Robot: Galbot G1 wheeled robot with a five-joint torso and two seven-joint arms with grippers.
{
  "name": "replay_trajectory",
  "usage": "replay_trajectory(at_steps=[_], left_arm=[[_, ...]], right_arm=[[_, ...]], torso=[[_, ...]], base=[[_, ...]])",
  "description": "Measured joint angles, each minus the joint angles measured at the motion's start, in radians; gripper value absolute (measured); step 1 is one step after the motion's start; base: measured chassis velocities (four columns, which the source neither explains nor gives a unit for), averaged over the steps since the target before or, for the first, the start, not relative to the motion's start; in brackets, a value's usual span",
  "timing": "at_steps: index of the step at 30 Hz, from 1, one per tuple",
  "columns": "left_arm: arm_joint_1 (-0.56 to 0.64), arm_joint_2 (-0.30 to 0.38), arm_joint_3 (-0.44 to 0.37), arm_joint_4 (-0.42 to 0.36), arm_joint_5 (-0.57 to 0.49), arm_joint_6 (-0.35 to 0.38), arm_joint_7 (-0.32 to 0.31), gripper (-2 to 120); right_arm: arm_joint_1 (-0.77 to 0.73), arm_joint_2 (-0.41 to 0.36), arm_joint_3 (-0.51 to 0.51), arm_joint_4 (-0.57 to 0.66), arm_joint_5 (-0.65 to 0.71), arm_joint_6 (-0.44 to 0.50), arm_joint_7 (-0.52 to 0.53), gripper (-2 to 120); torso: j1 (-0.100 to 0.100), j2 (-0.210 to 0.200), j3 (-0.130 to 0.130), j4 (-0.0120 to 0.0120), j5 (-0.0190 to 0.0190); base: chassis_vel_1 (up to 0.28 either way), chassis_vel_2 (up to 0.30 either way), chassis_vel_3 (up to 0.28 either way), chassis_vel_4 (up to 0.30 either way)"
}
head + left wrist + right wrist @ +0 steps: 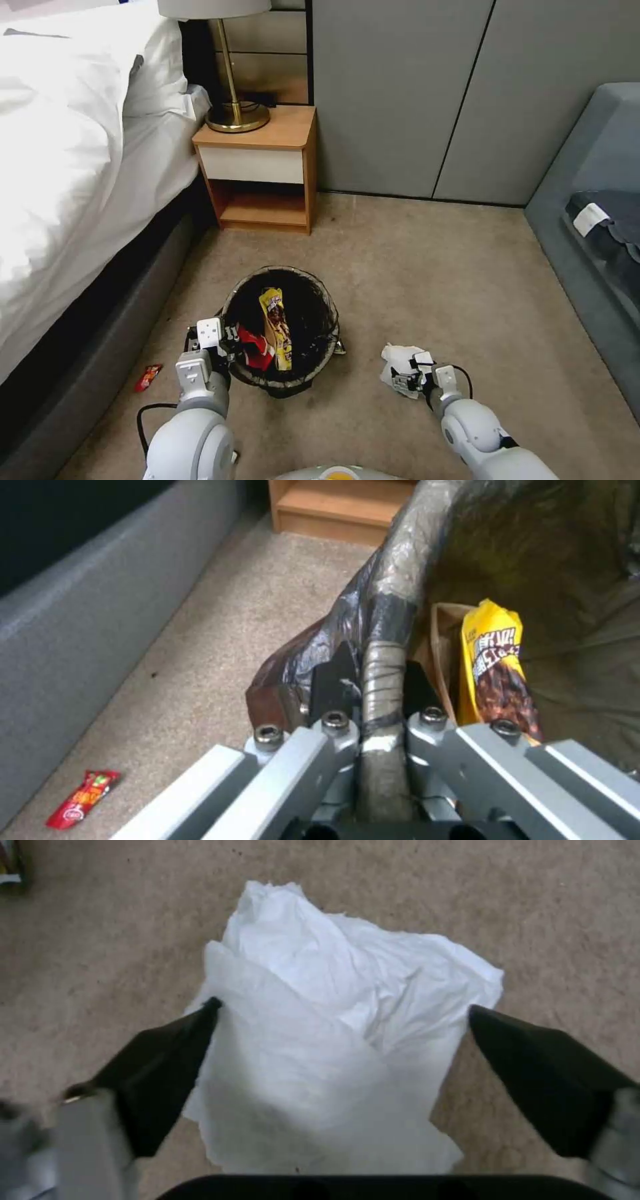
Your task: Pick up the trash bin, then pick up the garbage from the floor and place it into the trash bin.
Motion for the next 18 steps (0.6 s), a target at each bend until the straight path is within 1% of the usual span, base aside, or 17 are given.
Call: replay_trajectory(at_steps=[1,3,6,7,8,9,10,11,12,13,14,16,17,18], left_arm=[[0.0,0.0,0.0,0.0,0.0,0.0,0.0,0],[0.0,-0.001,0.0,0.003,0.0,-0.001,0.0,0],[-0.002,-0.001,0.001,0.005,0.001,-0.001,0.0,0],[-0.004,-0.002,0.002,0.007,0.001,-0.001,0.0,0],[-0.006,-0.002,0.003,0.008,0.001,-0.001,0.0,0],[-0.01,-0.003,0.007,0.01,0.002,-0.001,-0.001,0],[-0.01,-0.003,0.007,0.01,0.002,-0.001,-0.001,0],[-0.011,-0.003,0.01,0.012,0.002,0.0,-0.001,0],[-0.012,-0.003,0.011,0.012,0.002,0.0,-0.001,0],[-0.013,-0.002,0.011,0.013,0.002,0.0,-0.002,0],[-0.013,-0.002,0.011,0.013,0.002,0.0,-0.002,0],[-0.015,-0.001,0.011,0.014,0.002,0.002,-0.002,0],[-0.015,-0.001,0.011,0.014,0.002,0.002,-0.002,0],[-0.015,0.0,0.011,0.014,0.001,0.003,-0.002,0]], right_arm=[[0.001,0.002,-0.001,-0.004,-0.004,0.006,-0.003,84],[0.001,0.002,-0.001,-0.008,-0.009,0.014,-0.009,73],[0.001,0.002,-0.001,-0.008,-0.012,0.019,-0.011,66],[0.0,0.002,-0.001,-0.007,-0.013,0.021,-0.012,59],[0.0,0.002,-0.001,-0.007,-0.014,0.023,-0.012,56],[-0.002,0.002,0.001,-0.007,-0.018,0.027,-0.013,49],[-0.002,0.002,0.001,-0.007,-0.018,0.027,-0.013,49],[-0.004,0.003,0.002,-0.007,-0.022,0.032,-0.013,44],[-0.004,0.004,0.002,-0.008,-0.024,0.036,-0.013,43],[-0.006,0.004,0.004,-0.01,-0.032,0.045,-0.013,36],[-0.006,0.004,0.004,-0.01,-0.032,0.045,-0.013,36],[-0.005,0.005,0.004,-0.015,-0.039,0.057,-0.014,25],[-0.005,0.005,0.004,-0.015,-0.039,0.057,-0.014,25],[-0.005,0.005,0.005,-0.016,-0.041,0.061,-0.015,21]], torso=[[0.0,0.0,0.0,0.0,0.0001],[0.0,0.0,0.0,-0.0001,0.0],[0.0,0.0,0.0,-0.0001,-0.0001],[0.0,0.0,0.0,0.0,0.0],[0.0,0.0,0.0,-0.0001,0.0],[0.0,0.0,0.0,-0.0001,0.0],[0.0,0.0,0.0,-0.0001,0.0],[0.0,0.0,0.0,-0.0002,0.0],[0.0,0.0,0.0,-0.0001,0.0],[0.0,0.0,0.0,-0.0001,0.0001],[0.0,0.0,0.0,-0.0001,0.0001],[0.0,0.0,0.0,-0.0001,0.0001],[0.0,0.0,0.0,-0.0001,0.0001],[0.0,0.0,0.0,-0.0001,0.0001]], base=[[0.0,0.0,0.0,0.0],[0.0,0.0,0.0,0.0],[0.0,0.0,0.0,0.0],[0.0,0.0,0.0,0.0],[0.0,0.0,0.0,0.0],[0.0,0.0,0.0,0.0],[0.0,0.0,0.0,0.0],[0.0,0.0,0.0,0.0],[0.0,0.0,0.0,0.0],[0.0,0.0,0.0,0.0],[0.0,0.0,0.0,0.0],[0.0,0.0,0.0,0.0],[0.0,0.0,0.0,0.0],[0.0,0.0,0.0,0.0]])
